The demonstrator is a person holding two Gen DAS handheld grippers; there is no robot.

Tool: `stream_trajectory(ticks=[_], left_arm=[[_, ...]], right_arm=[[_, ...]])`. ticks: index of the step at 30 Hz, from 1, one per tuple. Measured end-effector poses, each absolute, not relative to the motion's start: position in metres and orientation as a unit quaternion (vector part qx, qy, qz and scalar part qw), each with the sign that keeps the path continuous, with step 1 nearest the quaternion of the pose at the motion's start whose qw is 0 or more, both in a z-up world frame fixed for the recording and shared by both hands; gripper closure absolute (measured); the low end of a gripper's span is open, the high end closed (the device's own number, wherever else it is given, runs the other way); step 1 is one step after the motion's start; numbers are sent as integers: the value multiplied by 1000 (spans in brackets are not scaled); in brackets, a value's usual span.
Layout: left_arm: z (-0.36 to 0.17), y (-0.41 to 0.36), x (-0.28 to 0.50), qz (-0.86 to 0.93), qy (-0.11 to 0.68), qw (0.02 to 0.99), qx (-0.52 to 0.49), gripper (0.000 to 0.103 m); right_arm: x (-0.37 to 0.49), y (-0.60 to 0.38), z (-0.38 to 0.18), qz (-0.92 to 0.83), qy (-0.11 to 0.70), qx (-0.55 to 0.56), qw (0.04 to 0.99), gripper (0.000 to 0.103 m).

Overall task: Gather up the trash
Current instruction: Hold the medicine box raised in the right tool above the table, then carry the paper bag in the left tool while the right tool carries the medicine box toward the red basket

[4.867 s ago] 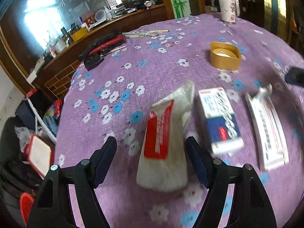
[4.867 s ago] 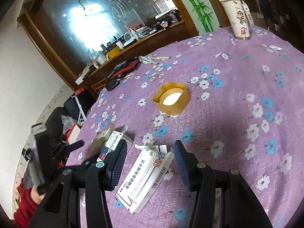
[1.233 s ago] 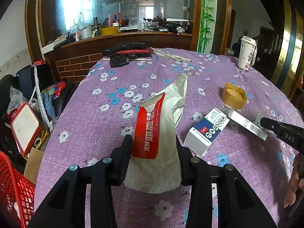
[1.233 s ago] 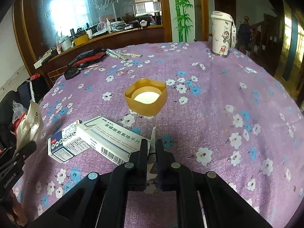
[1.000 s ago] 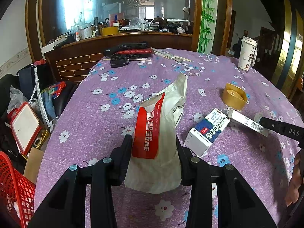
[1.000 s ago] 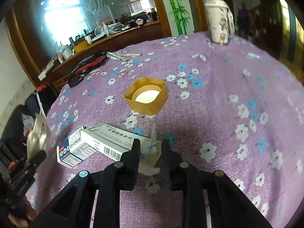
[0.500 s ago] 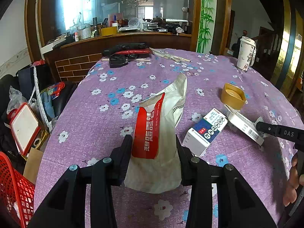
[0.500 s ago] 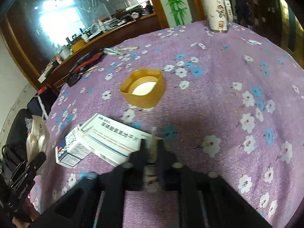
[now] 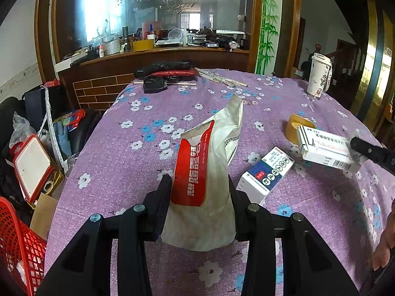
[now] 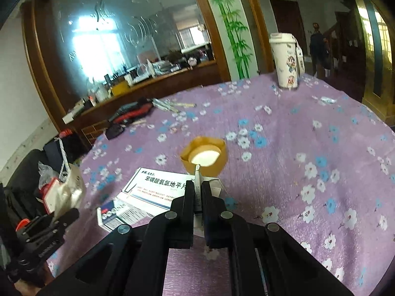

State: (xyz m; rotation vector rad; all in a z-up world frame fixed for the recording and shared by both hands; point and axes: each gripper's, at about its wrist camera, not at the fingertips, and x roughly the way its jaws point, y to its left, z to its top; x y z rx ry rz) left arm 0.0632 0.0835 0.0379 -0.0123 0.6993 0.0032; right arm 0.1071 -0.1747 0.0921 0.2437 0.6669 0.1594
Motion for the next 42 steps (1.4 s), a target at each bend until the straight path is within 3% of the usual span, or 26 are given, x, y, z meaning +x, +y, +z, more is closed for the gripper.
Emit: stream_trajectory(ticks=[42], left_arm=[[76,89,39,67,265,962,6,64]], right_arm=[[78,-146,134,146,271,103,946,97]])
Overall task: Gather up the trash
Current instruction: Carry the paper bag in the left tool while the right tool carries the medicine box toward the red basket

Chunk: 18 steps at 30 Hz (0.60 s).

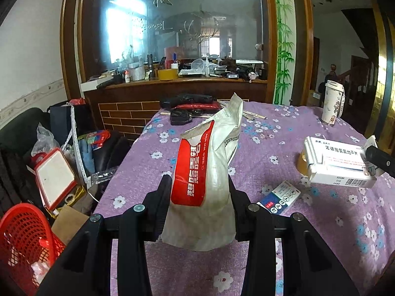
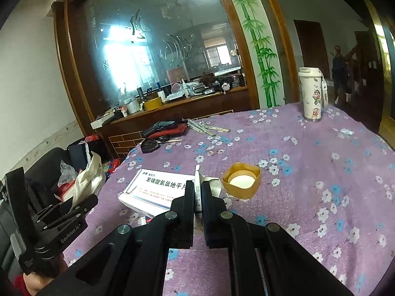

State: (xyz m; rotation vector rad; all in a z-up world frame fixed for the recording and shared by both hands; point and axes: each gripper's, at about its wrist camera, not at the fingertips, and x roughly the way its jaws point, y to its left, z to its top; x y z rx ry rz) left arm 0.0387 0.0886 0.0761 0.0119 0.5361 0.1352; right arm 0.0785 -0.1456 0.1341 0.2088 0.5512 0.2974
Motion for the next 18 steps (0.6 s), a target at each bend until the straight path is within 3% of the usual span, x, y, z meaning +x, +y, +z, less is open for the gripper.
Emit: stream_trajectory(ticks=[18], left_arm=[[99,102,-43,65,262,963,2,64]], right_arm=[[19,-120,164,173,251,103,947,97]])
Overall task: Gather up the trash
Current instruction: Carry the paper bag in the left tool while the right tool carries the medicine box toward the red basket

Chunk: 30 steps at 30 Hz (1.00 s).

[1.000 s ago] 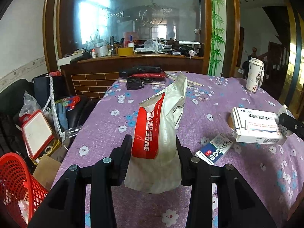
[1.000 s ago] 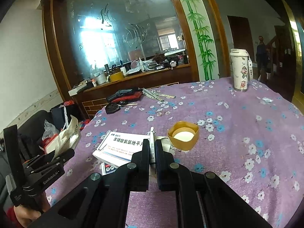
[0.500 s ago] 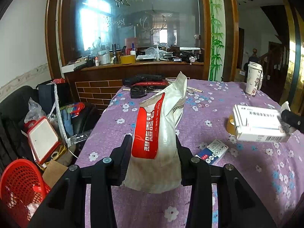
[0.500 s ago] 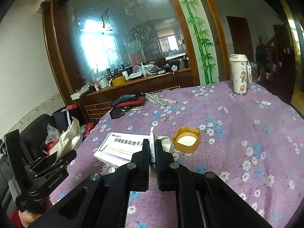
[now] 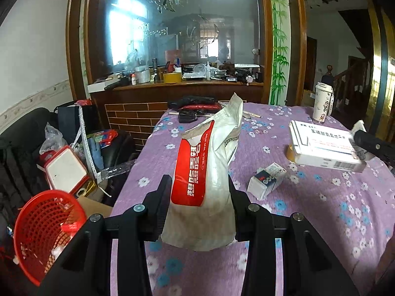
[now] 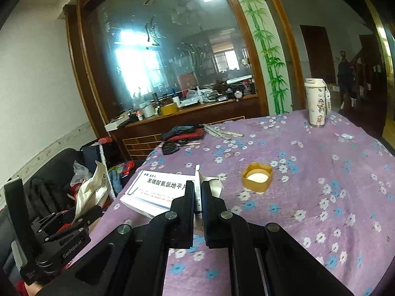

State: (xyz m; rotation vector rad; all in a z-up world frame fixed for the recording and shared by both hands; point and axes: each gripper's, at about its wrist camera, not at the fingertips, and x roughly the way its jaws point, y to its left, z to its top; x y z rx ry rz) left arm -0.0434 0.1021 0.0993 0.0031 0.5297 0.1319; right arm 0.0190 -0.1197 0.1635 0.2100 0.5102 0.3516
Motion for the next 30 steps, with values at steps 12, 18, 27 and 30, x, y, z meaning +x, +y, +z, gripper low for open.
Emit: stream_trajectory(ticks=[12,18,27,30], left_arm=[[98,149,-89,96,262,959,-39,64],[98,183,-108,121,261,956,-61,64],[89,238,-132,170,266,944,-92,64],[85,256,-139,184,268,940,-103,64]], right_arm=[[-2,-72,168,212,257,87,939,97],[-10,-31,168,242,261,62,932,97],[-18,36,166,293,267,29,918,97],[-20,57,165,307,268,16,913,97]])
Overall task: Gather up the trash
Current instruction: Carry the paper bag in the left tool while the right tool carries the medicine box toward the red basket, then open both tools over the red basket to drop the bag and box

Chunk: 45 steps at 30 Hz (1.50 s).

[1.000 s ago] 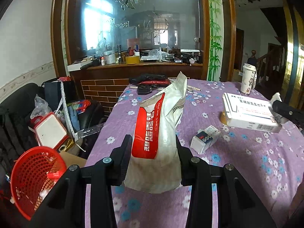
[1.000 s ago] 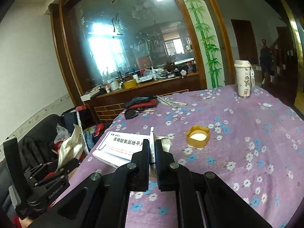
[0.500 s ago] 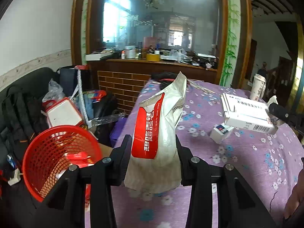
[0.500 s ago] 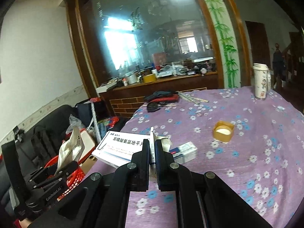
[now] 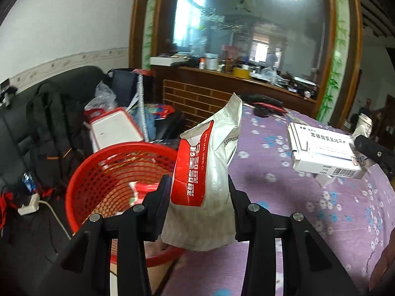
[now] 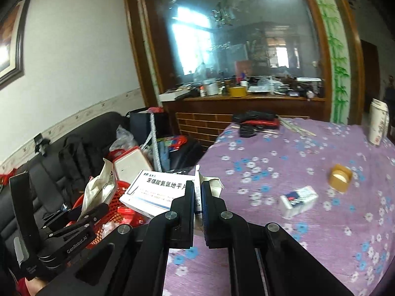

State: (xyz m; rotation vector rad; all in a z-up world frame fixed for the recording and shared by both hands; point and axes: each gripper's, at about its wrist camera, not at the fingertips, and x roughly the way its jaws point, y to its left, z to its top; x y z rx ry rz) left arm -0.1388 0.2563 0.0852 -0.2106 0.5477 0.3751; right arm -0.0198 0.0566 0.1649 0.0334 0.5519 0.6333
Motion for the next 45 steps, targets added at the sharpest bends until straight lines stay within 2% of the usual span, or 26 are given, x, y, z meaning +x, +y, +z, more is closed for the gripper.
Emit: stream_trajectory(ticks=[23,45], left_arm=[[56,340,-165,247,285,913,-158,64],[36,365,-161,251,302,903,-174,64]], right_arm=[[-16,156,149,360,286,-47,887,96],[-12,234,117,356,288,-135,879,96]])
